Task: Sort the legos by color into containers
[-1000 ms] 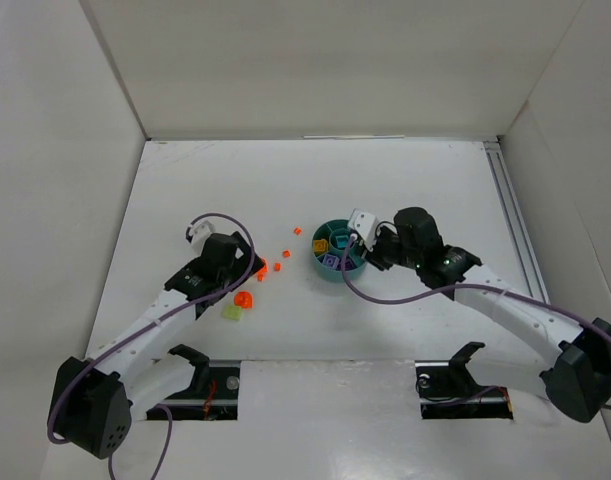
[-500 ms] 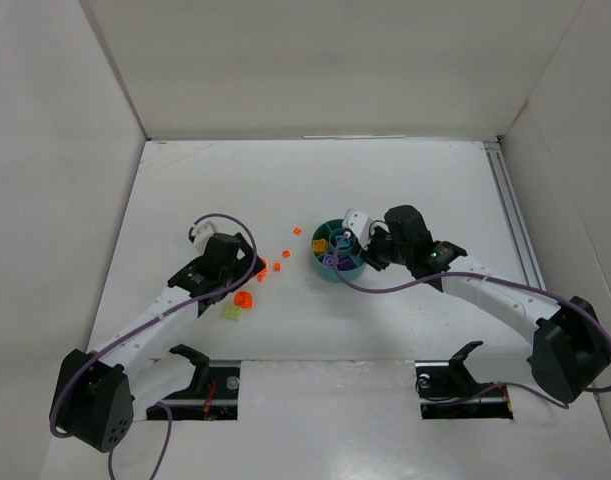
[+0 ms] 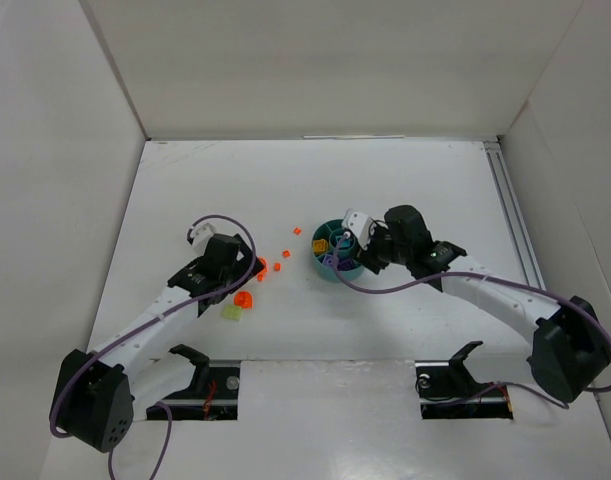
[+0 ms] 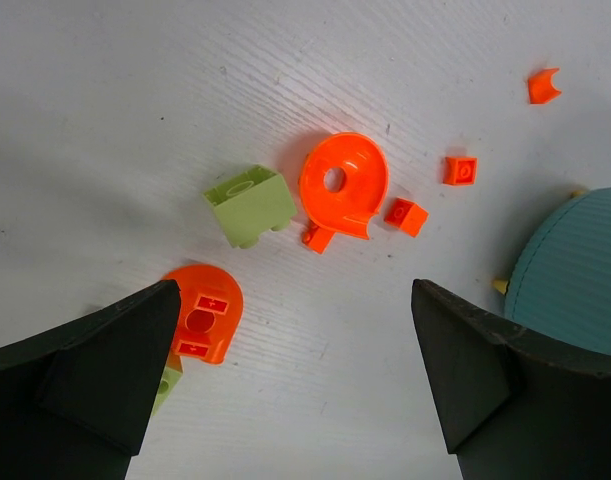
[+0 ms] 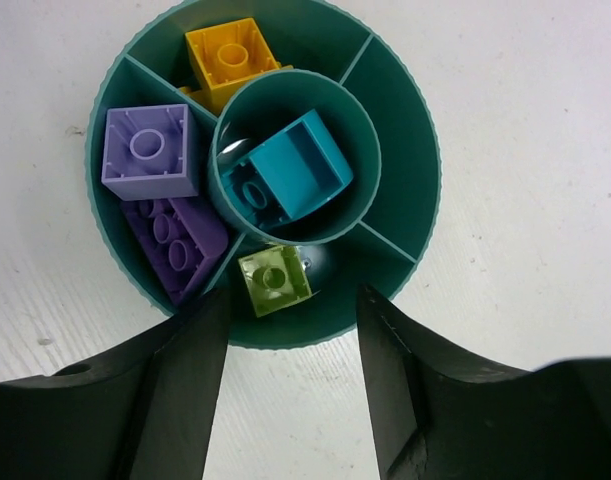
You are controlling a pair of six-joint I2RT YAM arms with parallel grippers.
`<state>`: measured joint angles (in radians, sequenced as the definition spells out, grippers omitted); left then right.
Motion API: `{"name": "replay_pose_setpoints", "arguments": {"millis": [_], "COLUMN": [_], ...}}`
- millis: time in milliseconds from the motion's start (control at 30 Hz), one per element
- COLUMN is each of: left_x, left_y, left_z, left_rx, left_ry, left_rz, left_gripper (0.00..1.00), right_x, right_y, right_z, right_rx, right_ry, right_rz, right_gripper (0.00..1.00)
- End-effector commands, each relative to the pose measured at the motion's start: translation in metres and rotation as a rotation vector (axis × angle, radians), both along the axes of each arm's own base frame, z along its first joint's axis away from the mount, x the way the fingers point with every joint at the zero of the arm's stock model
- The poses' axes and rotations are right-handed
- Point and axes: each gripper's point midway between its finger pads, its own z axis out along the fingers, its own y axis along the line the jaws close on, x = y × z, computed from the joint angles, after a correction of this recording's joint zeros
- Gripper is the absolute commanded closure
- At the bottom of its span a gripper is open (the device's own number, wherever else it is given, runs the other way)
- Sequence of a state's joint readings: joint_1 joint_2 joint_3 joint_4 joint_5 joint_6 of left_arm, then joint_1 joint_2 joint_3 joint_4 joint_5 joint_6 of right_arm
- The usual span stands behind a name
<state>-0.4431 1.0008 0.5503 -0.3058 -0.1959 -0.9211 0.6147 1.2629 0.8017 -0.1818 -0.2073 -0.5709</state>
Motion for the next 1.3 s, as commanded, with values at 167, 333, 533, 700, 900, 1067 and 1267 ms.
{"name": "replay_pose_setpoints", "arguments": {"millis": [167,333,533,700,900,1067,1267], "left_x": [-0.004,0.000,0.017,0.024,0.031,0.028,0.022], "left_y": [0.017,0.028,0.021,0.020,0.019,0.020,0.023], "left_z": [-0.001,-0.003,-0.005,-0.012,-0.017,-0.021,-0.024], "left_rx": [0.035,0.052,0.034,0.064,0.084,0.089,0.084], "left_ry": [0.035,0.027,-0.007,0.020,0.037,0.055,0.056], "left_rz": [0.119,0.211,0.225,0.222,0.227,0.233,0.240], "left_gripper": [0.02,0.08,0.16,0.21,0.33,0.48,0.62], "right_x": [0.015,0.010,0.004,0.004,0.004,0.001,0.003], "right_y": [-0.024,-0.045,-0.059,-0.070,-0.076,-0.077,-0.080], "right_z": [0.064,0.078,0.074,0.065,0.067,0.061,0.058], "right_rx": [0.089,0.111,0.091,0.074,0.082,0.069,0.063], "right_ry": [-0.156,-0.186,-0.176,-0.163,-0.169,-0.155,-0.149], "right_rz": [-0.200,-0.273,-0.315,-0.358,-0.380,-0.380,-0.389], "right_gripper": [0.33,0.33,0.31,0.31,0.31,0.31,0.31]}}
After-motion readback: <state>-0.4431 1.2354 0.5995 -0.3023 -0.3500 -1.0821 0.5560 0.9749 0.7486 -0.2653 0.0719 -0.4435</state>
